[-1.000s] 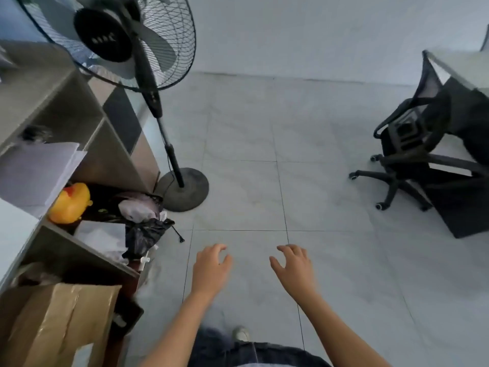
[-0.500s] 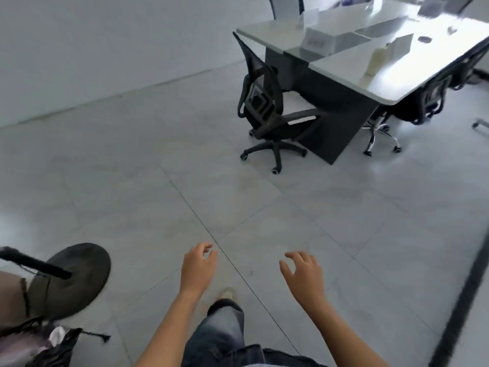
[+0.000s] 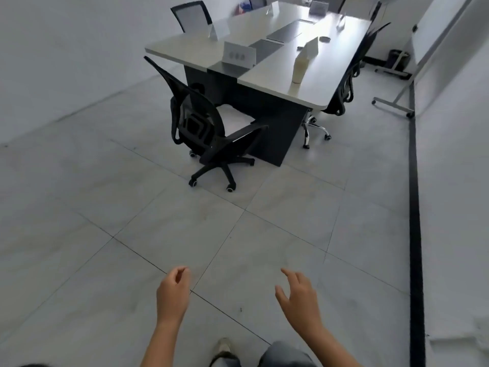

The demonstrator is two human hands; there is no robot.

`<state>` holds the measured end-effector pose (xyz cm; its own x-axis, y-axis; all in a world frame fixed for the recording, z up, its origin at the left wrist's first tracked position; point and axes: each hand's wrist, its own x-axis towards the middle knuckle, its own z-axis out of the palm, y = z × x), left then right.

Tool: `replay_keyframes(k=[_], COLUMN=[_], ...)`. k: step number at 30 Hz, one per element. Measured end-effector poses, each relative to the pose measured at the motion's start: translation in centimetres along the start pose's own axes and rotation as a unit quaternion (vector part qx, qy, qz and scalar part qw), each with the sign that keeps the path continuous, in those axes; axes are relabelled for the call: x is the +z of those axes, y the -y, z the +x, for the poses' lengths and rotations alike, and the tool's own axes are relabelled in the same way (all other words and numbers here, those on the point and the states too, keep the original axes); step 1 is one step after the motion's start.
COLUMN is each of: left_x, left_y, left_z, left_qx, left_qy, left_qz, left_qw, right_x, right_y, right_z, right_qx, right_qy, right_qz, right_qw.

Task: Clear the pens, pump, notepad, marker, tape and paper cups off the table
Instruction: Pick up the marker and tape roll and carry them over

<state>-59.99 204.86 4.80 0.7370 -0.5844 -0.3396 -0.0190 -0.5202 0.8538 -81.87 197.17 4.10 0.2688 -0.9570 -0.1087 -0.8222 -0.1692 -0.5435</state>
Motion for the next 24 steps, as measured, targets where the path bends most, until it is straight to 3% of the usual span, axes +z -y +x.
replay_keyframes(k=[4,15,24], left_x=[2.2,9.7,26.0], left_y=[-0.9,-8.2,-18.9], left_z=[1.8,7.8,11.8], left_qx=[0.000,0.055,0.131], left_qy=[0.057,0.106,0.147], left_qz=[0.009,0.062,0.089], left_qw=[0.998,0.991,0.976], right_x=[-0.4,-2.9,-11.9], right_y=[-0.5,-3.3,-12.3], right_z=[1.3,10.3,24.2], right_qx=[0.066,0.098,0.122], right_qy=[-0.009,-0.016,-0.103], right_qz=[0.007,0.016,0.052], right_qw=[0.998,0.995,0.986])
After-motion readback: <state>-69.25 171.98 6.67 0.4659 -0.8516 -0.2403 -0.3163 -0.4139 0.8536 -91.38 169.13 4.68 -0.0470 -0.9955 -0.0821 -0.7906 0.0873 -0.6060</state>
